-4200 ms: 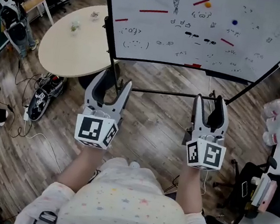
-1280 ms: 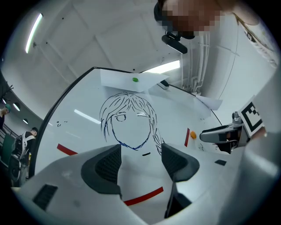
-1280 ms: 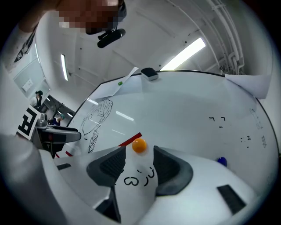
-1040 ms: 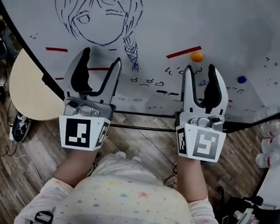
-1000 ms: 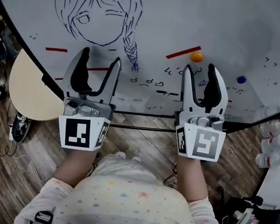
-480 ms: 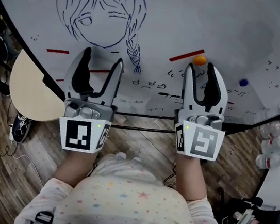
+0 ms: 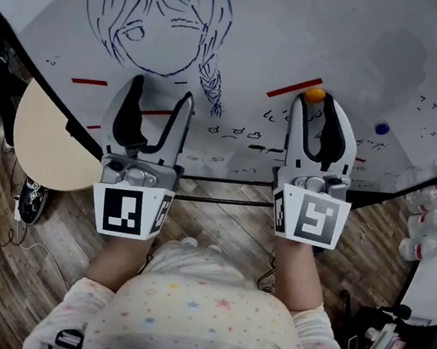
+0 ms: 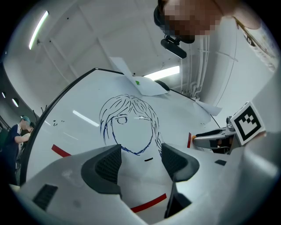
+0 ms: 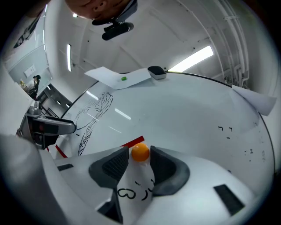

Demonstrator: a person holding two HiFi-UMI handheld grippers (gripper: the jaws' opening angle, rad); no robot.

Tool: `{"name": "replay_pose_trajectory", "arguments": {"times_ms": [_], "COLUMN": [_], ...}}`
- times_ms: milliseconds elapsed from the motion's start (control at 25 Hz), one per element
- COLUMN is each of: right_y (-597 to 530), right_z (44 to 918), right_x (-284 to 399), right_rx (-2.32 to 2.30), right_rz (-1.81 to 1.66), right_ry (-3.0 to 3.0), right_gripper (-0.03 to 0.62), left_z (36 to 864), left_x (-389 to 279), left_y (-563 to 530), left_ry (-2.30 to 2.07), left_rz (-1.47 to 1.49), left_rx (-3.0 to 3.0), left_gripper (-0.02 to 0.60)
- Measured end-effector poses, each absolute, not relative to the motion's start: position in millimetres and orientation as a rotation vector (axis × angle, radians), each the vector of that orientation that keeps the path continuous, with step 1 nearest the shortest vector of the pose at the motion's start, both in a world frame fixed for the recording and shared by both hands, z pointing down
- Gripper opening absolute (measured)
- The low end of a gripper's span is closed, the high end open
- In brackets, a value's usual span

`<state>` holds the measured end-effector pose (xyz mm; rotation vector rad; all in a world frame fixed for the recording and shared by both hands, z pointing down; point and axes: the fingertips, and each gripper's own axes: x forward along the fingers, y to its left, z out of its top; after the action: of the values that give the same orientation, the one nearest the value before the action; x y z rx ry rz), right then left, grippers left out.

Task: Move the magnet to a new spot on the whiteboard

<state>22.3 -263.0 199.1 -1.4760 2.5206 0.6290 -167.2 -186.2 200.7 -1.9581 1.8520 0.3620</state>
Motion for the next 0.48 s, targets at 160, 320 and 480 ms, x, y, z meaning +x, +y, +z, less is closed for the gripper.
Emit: {"name": "replay_pose_trajectory", "arguments": {"times_ms": [160,320,480], "right_y": [-261.1,-262.0,-261.7], "right_z": [190.0,189.7,189.1], "right_x": [18.5,19.0,18.0], "right_rx": [-1.512,-1.534,-1.549], "right_rz": [0.691,0.686,0.691], "right_ry": [2.521,2.512,2.514], "right_gripper": [0.144,0.132,0.124], "left_z": [201.0,201.6,202.6], "left_x": [-169.9,-169.8,-169.4], "left_y": [-186.7,-187.9,-188.8], "left_ry": [1.850,1.845,1.840], "left_rz": [0.369,0.372,0.374], "left_rx": [-1.960,-1.968,-1.975], "left_gripper": [0.262,0.262,0.262]}}
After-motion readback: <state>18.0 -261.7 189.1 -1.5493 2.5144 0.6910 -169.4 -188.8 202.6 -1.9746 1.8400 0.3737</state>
